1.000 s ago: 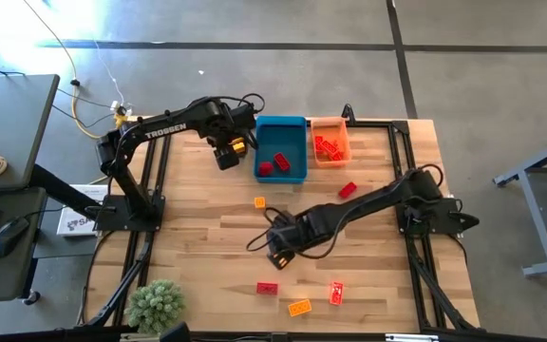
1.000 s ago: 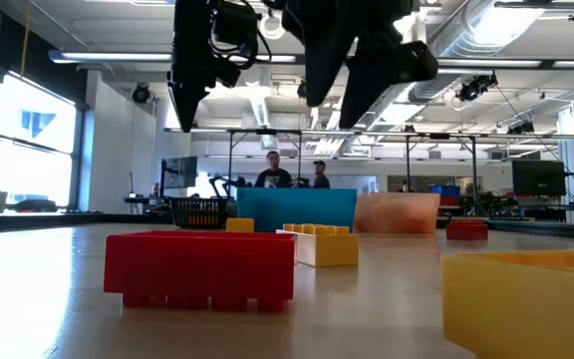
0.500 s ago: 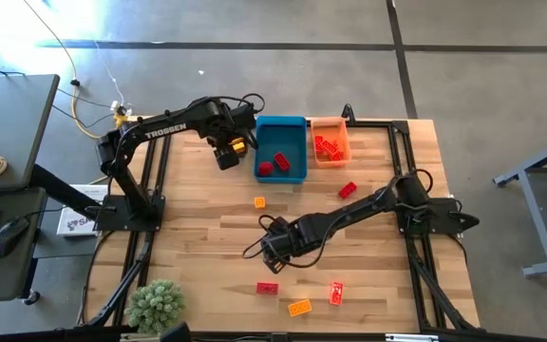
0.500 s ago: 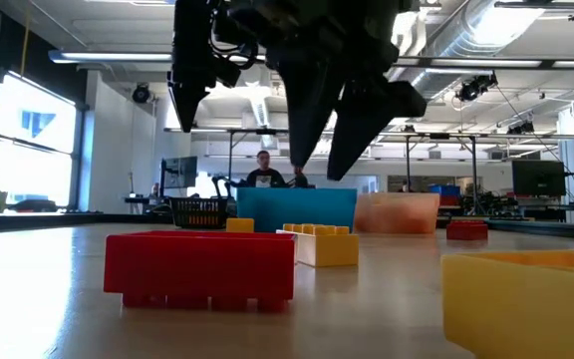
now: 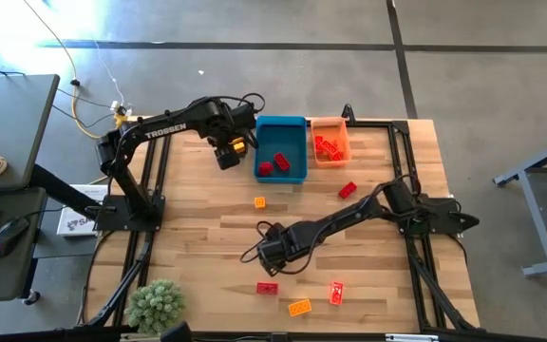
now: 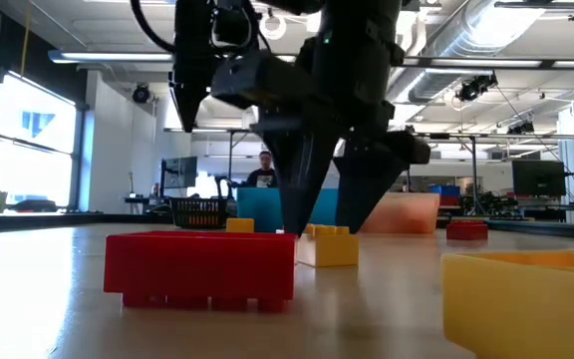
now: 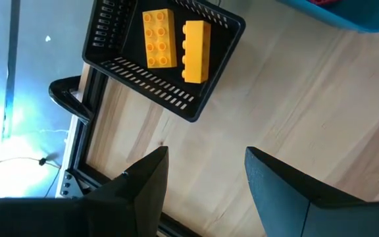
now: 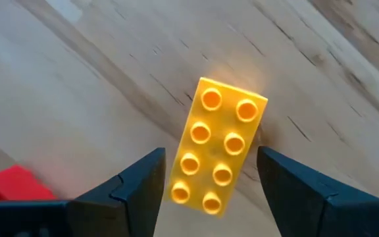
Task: Sort & place blocks by color
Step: Put the yellow game piece into the black bin
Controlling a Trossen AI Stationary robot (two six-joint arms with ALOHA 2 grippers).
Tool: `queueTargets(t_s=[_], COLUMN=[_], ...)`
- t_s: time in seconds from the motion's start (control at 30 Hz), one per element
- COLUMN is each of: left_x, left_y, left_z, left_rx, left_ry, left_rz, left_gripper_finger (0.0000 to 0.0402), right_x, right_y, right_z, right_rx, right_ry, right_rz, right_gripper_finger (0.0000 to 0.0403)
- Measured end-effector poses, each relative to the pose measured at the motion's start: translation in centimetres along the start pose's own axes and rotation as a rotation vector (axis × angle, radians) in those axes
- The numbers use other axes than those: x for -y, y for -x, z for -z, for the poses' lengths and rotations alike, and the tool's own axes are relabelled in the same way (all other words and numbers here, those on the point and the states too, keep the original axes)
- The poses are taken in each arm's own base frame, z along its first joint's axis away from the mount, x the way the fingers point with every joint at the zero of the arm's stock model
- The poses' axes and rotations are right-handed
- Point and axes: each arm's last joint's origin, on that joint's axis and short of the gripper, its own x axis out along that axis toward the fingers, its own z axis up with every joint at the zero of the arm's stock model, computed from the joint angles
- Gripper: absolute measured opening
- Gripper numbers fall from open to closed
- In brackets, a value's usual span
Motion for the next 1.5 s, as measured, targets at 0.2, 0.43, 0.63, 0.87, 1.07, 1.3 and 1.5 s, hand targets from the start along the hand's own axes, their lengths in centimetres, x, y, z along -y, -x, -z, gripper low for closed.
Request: queueTargets(t_s=[0.2, 0.43, 0.63, 0.87, 1.07, 1.3, 1.5], left_x=[0.0, 0.2, 0.3, 0.3, 0.3, -0.8, -3.4], left_y=[0.0, 0.0, 0.0, 0.0, 0.0, -0.3, -1.2], left_z=[0.0, 0.0, 0.0, 0.0, -0.2, -0.2, 0.0], left_rx=[0.001, 0.002, 0.003, 0.003, 0.024, 0.025, 0.024], left_ry=[0.000, 0.001, 0.000, -0.025, -0.107, -0.144, -0.033], left_rz=[0.001, 0.063, 0.106, 0.106, 0.104, 0.103, 0.142], left_gripper_finger=[0.0188, 0.0188, 0.0188, 0.0188, 0.0188, 0.0188, 0.0188], right_x=[0.2, 0.6, 1.2, 2.1, 3.2, 4.2, 4.6], right_y=[-1.2, -1.3, -1.2, -0.6, 0.4, 2.5, 4.8], right_z=[-0.1, -0.9, -2.2, -5.0, -7.6, -10.1, -10.8], right_rx=[-0.024, -0.048, -0.080, -0.004, 0.018, 0.055, 0.072], right_ry=[-0.007, -0.006, 0.005, -0.018, -0.031, -0.021, 0.046], right_rz=[0.022, 0.019, -0.003, 0.029, 0.054, 0.101, 0.184], right_gripper_finger=[0.0221, 0.0119, 0.0109, 0.0109, 0.0109, 0.0109, 0.0109])
